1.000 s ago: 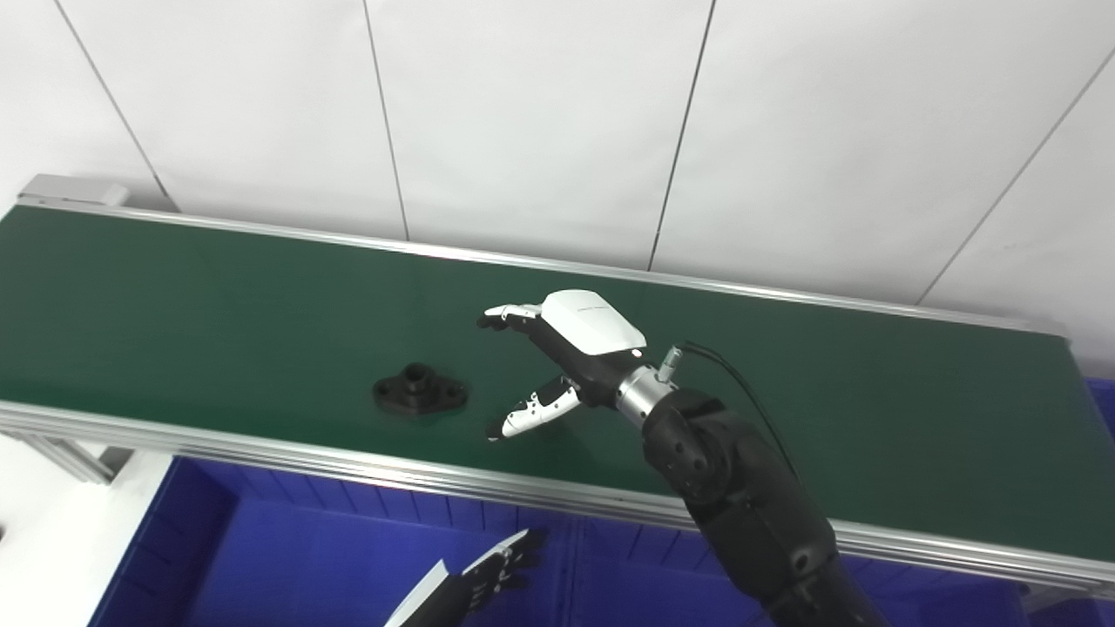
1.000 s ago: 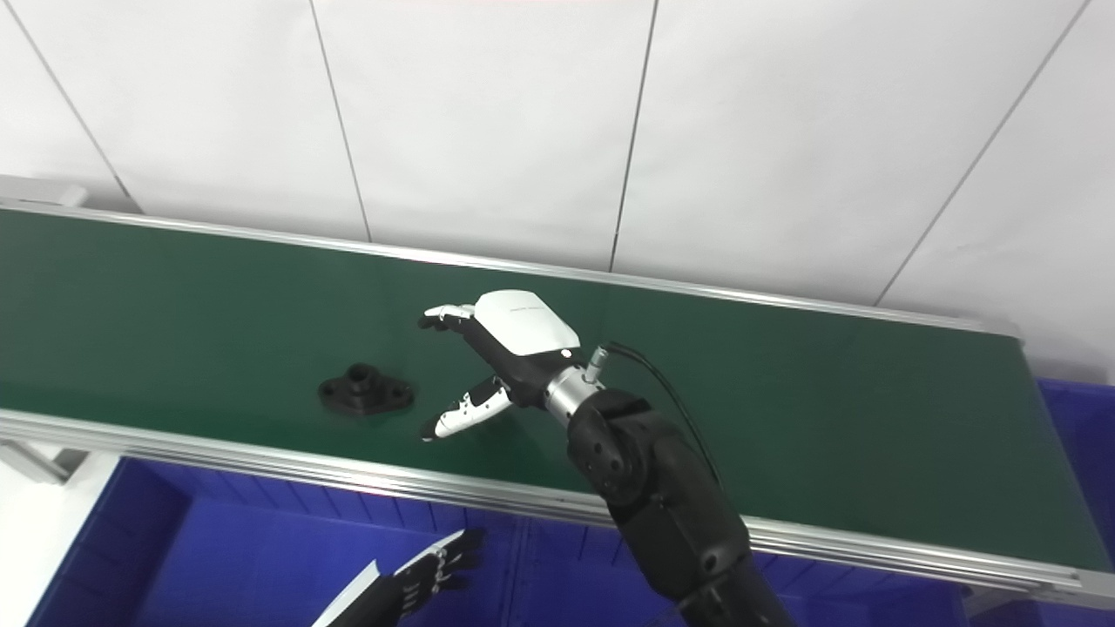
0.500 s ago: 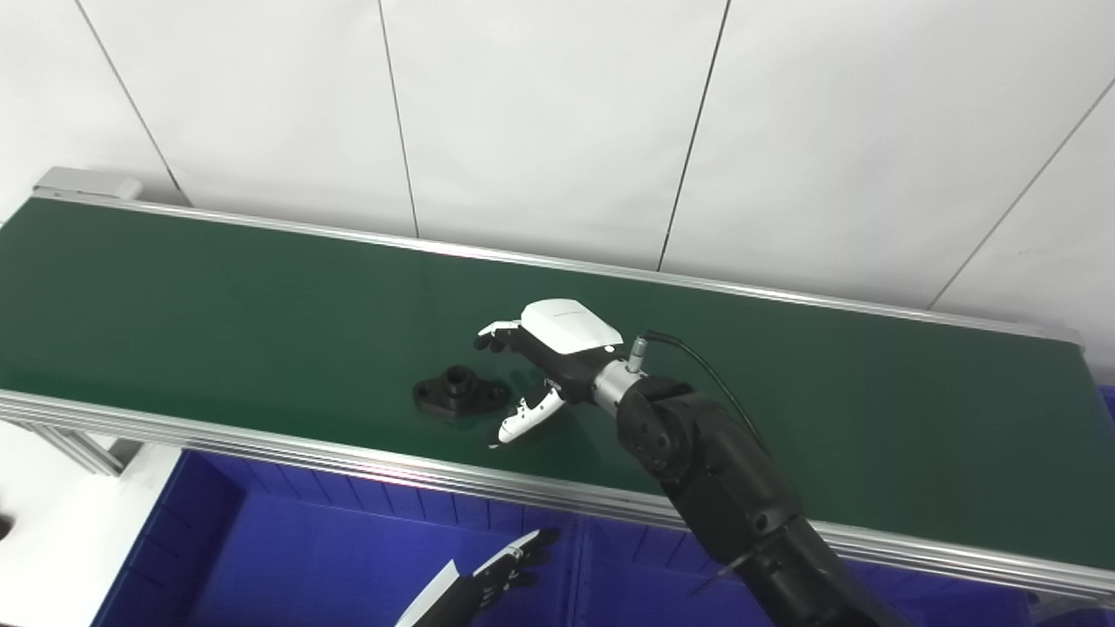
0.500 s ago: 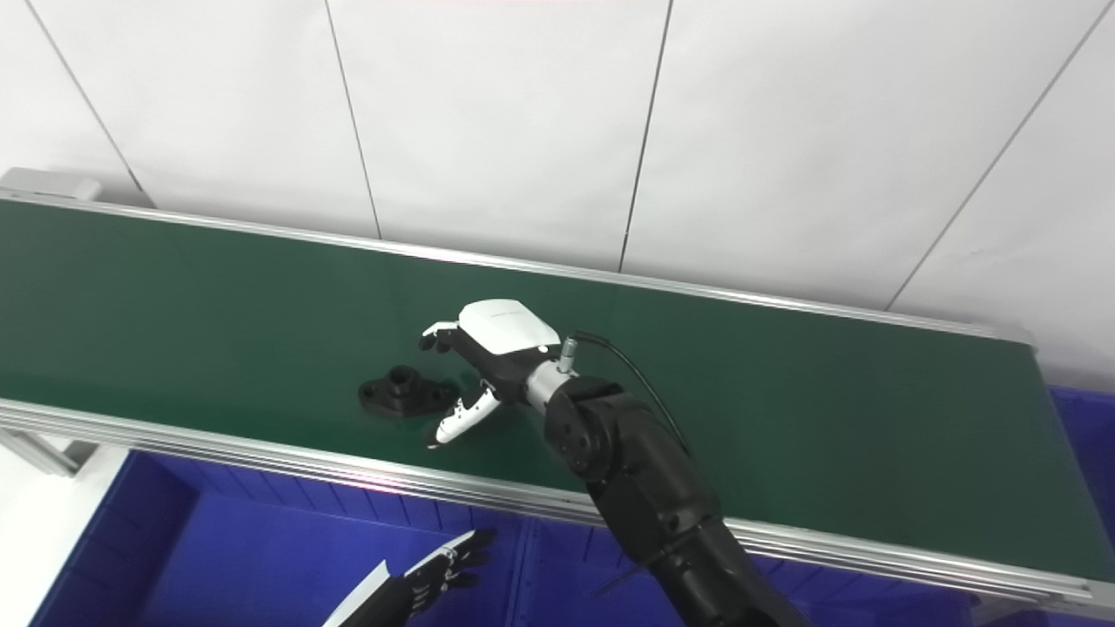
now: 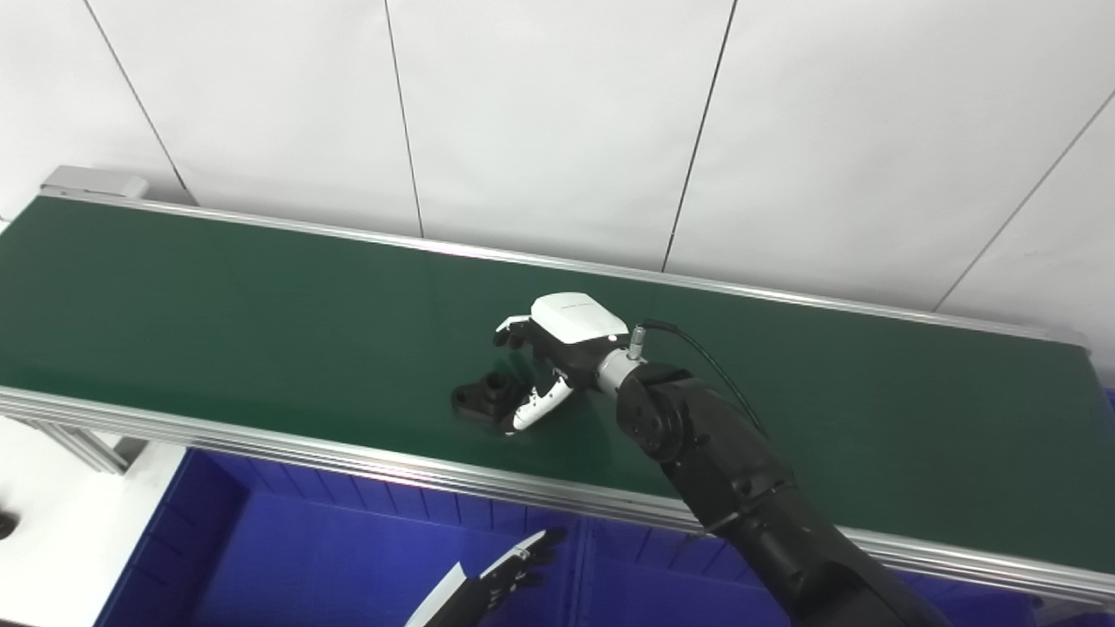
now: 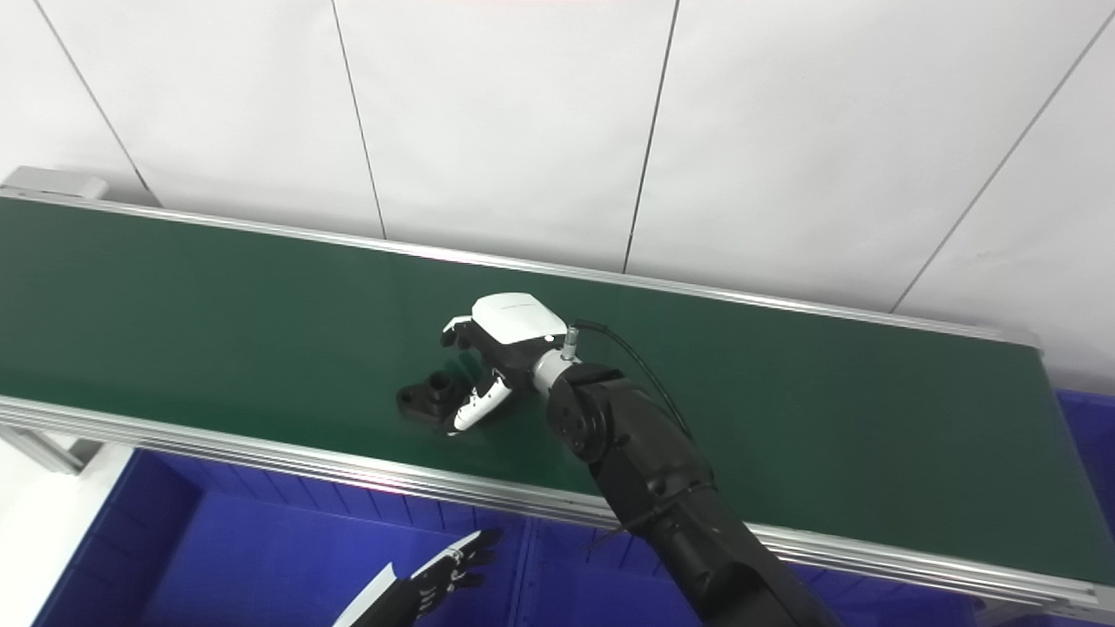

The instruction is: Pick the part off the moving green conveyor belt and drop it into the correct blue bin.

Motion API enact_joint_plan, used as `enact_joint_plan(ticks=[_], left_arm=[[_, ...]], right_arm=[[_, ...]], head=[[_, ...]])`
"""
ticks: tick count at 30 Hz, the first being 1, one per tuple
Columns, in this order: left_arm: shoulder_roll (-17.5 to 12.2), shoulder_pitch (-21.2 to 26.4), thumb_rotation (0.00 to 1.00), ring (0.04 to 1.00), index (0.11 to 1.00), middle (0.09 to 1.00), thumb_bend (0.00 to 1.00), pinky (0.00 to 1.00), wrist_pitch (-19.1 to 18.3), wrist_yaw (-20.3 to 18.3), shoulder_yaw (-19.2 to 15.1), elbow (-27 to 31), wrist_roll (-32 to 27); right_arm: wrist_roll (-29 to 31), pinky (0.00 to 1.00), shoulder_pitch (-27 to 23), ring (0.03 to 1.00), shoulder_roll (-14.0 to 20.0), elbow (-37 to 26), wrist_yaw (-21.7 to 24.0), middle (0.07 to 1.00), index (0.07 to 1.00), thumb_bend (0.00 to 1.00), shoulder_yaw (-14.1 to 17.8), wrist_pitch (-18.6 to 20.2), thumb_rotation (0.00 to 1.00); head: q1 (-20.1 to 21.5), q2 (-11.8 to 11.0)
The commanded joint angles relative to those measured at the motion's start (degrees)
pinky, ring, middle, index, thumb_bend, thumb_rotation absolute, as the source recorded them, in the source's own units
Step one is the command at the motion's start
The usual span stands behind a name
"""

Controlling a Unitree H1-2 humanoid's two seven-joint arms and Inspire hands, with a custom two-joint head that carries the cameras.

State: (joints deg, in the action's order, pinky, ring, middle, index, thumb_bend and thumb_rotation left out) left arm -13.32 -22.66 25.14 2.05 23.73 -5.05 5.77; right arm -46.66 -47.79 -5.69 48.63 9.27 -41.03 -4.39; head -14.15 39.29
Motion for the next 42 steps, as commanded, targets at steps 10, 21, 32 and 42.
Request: enact_joint_plan(ticks=[10,21,32,42], left_arm=[[-0.36,-1.16,0.49,0.923,0.946,0.964,0.74,0.88,1.78,2.84,1.51,2.20,0.82],[-0.54,-1.70,0.50,0.917,0.945,0.962,0.73,0.86,1.78,3.97,2.26,3.80,1.44],[-0.77,-1.63,0.49,0.913,0.942,0.959,0.73,0.86,1.78,3.81,2.30,4.18,0.43],[-0.66,-1.24,0.48,0.912,0.943,0.960,0.72,0.85,1.77,3.70,2.22,4.16,0.32]], right_arm=[[-2.59,0.62,0.41,0.695,1.54,1.93,-1.87,0.717,0.764,0.77,-5.14,-3.35,0.22],[-5.44,0.44,4.45,0.501,3.48,-1.88,-1.47,0.530,0.505,0.54,-10.58,-3.61,0.15],[-4.68,0.19,9.92,0.259,4.92,-4.49,-9.32,0.426,0.505,0.52,-10.00,-5.65,0.00],[-6.10,0.18,9.58,0.253,5.62,-4.15,-11.56,0.414,0.502,0.52,-11.01,-5.75,0.00]], head=[[0.39,2.13],[1.16,3.90],[1.69,5.12],[2.07,5.15]])
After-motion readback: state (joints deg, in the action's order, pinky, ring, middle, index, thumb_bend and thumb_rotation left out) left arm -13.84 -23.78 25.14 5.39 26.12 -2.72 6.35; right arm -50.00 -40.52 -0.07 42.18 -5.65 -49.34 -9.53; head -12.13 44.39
